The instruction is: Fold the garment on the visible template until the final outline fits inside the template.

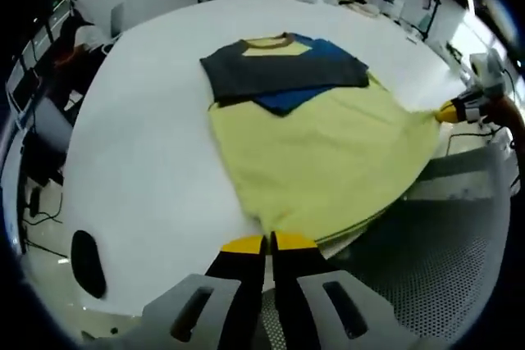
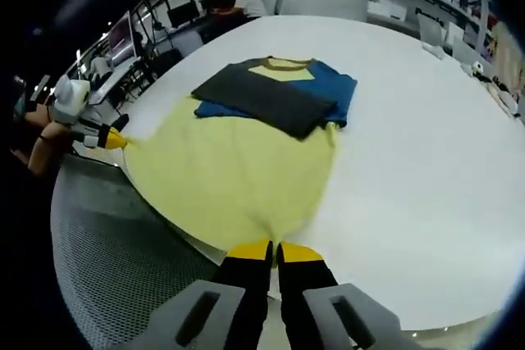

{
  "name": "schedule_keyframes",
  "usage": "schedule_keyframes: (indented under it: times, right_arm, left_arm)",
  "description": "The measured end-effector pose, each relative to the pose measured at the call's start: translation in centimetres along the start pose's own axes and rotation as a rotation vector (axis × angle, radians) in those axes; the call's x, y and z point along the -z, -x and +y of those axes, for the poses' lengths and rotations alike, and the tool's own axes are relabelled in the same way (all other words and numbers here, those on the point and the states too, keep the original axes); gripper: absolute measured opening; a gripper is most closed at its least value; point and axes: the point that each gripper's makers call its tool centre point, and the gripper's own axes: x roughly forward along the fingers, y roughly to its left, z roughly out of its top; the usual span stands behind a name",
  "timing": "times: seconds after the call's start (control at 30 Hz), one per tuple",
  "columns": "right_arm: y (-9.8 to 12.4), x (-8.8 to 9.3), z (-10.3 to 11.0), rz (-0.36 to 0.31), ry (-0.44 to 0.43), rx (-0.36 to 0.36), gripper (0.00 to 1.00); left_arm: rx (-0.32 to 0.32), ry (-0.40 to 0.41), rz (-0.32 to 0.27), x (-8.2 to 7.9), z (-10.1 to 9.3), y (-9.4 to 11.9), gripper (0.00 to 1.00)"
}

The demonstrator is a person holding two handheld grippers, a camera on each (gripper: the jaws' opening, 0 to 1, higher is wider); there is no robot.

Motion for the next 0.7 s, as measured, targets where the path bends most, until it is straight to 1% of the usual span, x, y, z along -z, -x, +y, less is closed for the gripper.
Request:
schedule_keyframes:
  times: [0.13,0.2,0.43,0.7]
  right_arm:
    - [0.9,-2.2,-0.2,-0.059,-0.023,-0.011,0.0]
    - [1.2,-3.1,-0.5,-0.077,-0.025,-0.007,0.0]
    - [1.7,-5.8,-0.8,-0.122,-0.017,-0.006,0.0]
    - [1.9,-8.6,-1.7,-0.168,-0.007,0.018,0.0]
  left_arm:
    - [-0.012,0.007,-0.033,-1.3,0.7,0.3,0.0]
    - [-0.017,0.004,-0.043,-1.8,0.9,0.5,0.0]
    - [-0.036,0.005,-0.104,-4.6,2.1,1.3,0.01]
    - [-0.049,-0.012,-0.151,-7.4,2.9,1.7,0.01]
